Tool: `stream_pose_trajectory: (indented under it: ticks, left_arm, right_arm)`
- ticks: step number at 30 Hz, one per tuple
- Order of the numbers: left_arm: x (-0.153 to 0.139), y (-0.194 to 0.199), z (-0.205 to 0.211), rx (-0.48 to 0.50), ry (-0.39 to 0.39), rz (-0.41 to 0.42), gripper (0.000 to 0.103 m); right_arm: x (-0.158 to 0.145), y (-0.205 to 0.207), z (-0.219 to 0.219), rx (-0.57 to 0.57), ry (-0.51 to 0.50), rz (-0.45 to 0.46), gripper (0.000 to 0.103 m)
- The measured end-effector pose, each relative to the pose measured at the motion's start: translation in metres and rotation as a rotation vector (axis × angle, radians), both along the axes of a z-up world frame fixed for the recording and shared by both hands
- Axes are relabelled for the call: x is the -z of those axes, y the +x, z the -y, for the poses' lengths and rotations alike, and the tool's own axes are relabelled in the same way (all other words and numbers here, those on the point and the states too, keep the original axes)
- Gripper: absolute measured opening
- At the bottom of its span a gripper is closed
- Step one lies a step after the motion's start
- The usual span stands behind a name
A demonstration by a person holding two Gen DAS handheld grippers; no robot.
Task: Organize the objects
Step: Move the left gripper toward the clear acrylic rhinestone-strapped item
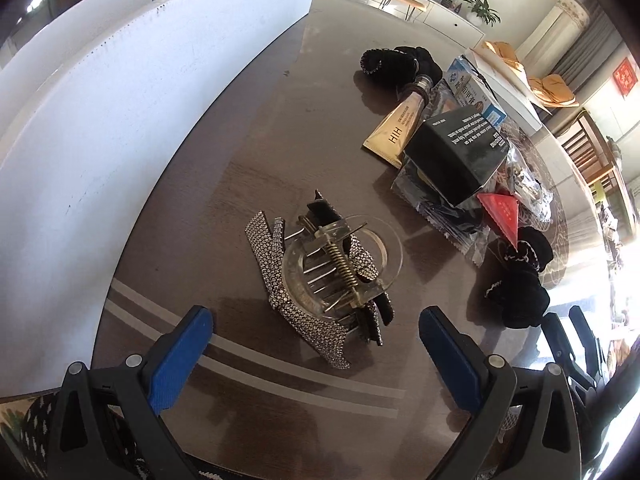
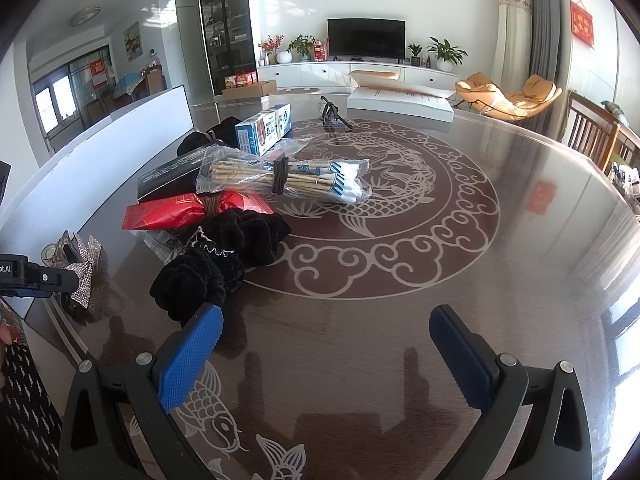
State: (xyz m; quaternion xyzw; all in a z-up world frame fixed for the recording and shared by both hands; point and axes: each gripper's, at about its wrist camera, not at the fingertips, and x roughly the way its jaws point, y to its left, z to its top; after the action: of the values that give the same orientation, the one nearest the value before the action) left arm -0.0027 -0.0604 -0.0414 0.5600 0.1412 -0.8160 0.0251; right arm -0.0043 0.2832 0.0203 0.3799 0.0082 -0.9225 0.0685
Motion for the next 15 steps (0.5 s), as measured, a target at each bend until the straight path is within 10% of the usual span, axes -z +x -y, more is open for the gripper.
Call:
stream_pose_trajectory:
  ticks: [15]
  left_arm:
    - [0.011,-0.019,-0.023,-0.011,-0.218,-0.056,0.103]
  right_arm:
    - [0.002,-0.002,0.002,-0.004,0.013,0.012,0.103]
